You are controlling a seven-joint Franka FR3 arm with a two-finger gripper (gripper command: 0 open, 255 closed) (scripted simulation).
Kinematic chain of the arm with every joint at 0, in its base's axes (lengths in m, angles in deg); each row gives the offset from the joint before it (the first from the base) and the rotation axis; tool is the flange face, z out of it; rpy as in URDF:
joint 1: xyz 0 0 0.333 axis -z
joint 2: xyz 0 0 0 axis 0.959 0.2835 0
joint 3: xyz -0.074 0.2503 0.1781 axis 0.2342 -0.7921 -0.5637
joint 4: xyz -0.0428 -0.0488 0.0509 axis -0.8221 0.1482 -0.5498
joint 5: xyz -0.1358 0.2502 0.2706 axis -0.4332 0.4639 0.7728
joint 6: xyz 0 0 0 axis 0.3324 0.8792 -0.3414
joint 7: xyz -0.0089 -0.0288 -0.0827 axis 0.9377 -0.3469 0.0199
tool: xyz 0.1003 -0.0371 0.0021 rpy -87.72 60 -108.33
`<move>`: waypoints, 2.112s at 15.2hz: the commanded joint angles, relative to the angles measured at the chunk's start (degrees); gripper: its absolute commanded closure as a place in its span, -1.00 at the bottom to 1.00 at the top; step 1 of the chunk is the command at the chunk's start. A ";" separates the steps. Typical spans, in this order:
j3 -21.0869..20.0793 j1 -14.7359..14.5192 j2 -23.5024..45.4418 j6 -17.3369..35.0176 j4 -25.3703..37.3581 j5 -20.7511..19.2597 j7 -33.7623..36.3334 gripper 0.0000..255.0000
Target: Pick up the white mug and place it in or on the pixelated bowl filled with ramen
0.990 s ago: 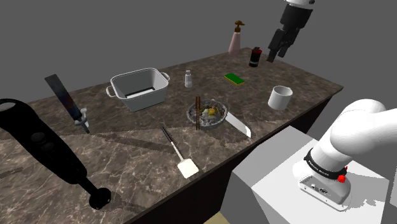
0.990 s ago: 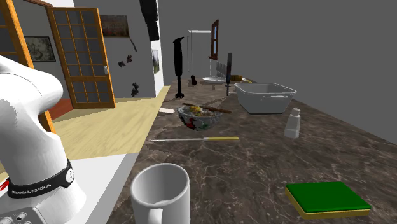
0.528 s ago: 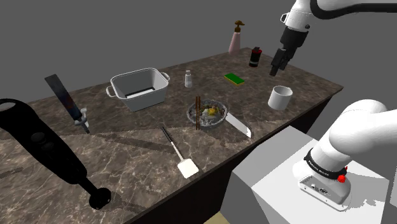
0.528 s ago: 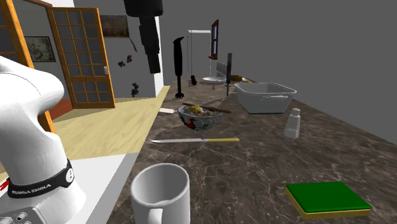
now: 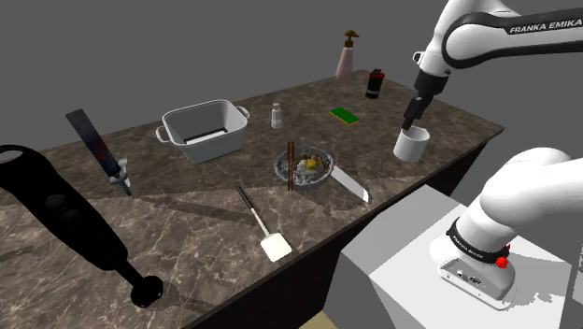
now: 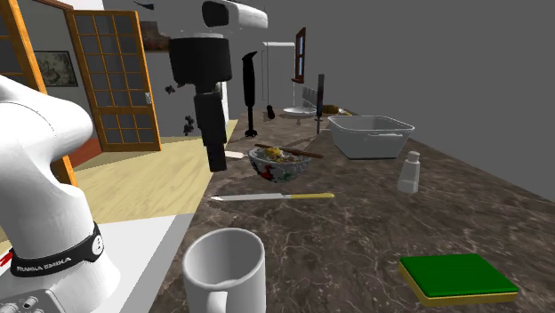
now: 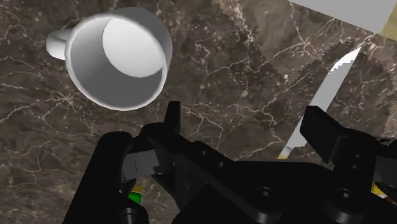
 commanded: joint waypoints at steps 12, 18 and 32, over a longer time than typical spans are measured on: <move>7.99 3.74 10.60 17.00 -6.85 -7.02 -7.46 -1.00; 8.45 3.71 12.17 19.68 -7.98 -7.27 -7.47 -1.00; 8.45 3.71 12.17 19.68 -7.98 -7.27 -7.47 1.00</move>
